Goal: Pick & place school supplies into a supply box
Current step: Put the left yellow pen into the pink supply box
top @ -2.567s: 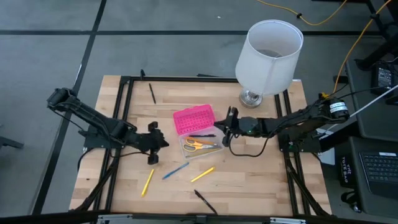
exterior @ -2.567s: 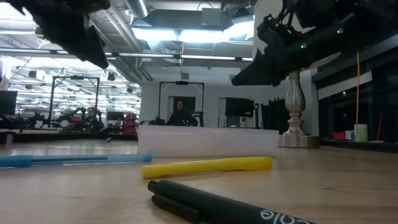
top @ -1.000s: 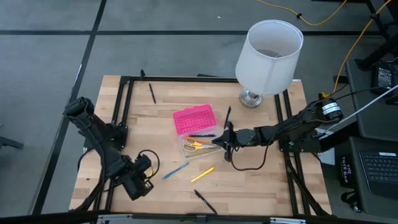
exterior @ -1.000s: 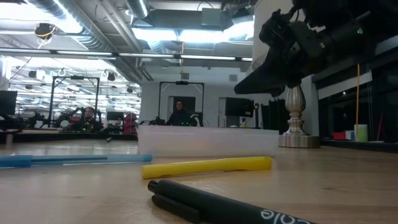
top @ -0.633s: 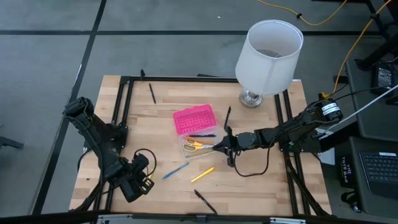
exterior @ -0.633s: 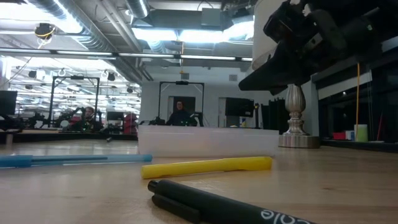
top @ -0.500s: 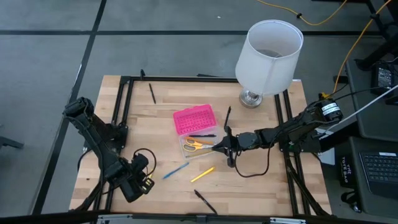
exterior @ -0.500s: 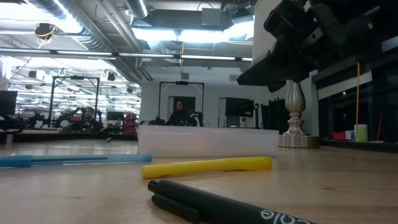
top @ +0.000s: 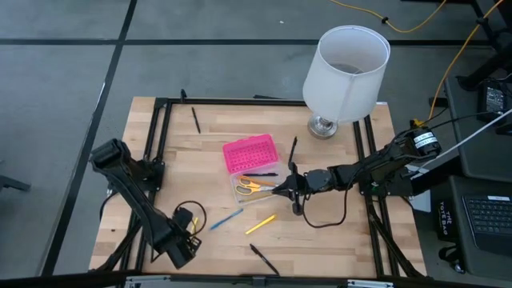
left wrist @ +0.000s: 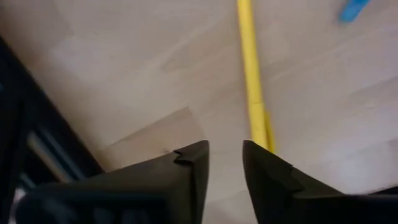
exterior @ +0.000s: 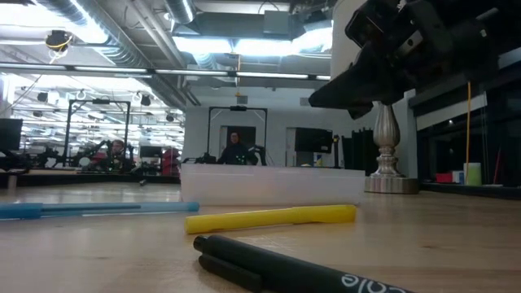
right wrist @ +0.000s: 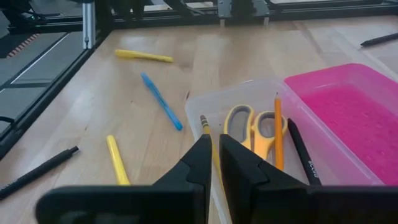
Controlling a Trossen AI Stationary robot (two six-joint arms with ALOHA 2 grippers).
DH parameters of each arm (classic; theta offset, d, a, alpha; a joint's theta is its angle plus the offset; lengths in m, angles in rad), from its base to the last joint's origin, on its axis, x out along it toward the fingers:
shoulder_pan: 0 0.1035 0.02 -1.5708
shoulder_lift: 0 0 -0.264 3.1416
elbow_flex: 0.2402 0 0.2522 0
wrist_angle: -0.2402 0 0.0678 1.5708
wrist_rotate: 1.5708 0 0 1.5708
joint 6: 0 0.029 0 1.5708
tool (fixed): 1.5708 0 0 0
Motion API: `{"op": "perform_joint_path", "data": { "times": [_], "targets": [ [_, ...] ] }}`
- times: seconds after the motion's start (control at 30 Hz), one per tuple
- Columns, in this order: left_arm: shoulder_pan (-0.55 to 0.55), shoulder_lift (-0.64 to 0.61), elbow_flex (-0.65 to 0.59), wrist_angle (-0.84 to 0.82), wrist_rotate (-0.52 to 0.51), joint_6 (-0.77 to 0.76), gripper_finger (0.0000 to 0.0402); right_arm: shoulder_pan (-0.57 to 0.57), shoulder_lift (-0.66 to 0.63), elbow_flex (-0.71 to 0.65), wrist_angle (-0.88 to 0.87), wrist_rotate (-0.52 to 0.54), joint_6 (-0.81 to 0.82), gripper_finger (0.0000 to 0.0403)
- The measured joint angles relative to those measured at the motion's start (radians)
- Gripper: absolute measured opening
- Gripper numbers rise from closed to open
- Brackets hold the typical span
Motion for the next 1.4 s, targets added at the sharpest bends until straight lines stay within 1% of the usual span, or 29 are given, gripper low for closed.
{"op": "perform_joint_path", "data": {
  "times": [0.13,0.23,0.33,0.47,0.63,0.7,0.77,0.93,1.1,1.4],
  "targets": [
    [0.000,0.006,0.000,0.046,-0.054,0.000,0.0128,0.000,0.000,0.000,0.004,0.000,0.000,0.0037],
    [0.000,0.006,0.000,0.060,-0.081,0.008,0.0144,0.000,0.000,0.000,0.005,0.000,0.000,0.0037],
    [0.000,0.006,0.000,0.067,-0.104,0.008,0.0152,0.000,0.000,0.000,0.005,0.000,0.000,0.0037],
    [0.003,0.006,0.000,0.073,-0.154,0.004,0.0150,0.000,0.000,0.000,0.005,0.000,0.000,0.0037],
    [0.010,0.042,0.000,0.089,-0.152,0.001,0.0144,0.000,0.000,0.000,0.006,0.000,0.000,0.0037],
    [0.010,0.072,0.000,0.119,-0.150,0.034,0.0144,0.000,0.000,0.000,0.006,0.000,0.001,0.0037],
    [0.011,0.099,0.000,0.150,-0.134,0.068,0.0144,0.000,0.000,0.000,0.006,-0.001,0.000,0.0037],
    [0.011,0.146,0.000,0.150,-0.105,0.070,0.0144,0.000,0.000,0.000,0.006,-0.001,0.004,0.0037],
    [0.011,0.151,0.000,0.151,-0.106,0.071,0.0143,0.000,0.000,0.000,0.009,-0.004,0.006,0.0037],
    [0.010,0.151,0.000,0.151,-0.103,0.022,0.0143,0.000,0.000,0.000,0.039,-0.052,0.003,0.0037]
  ]
}}
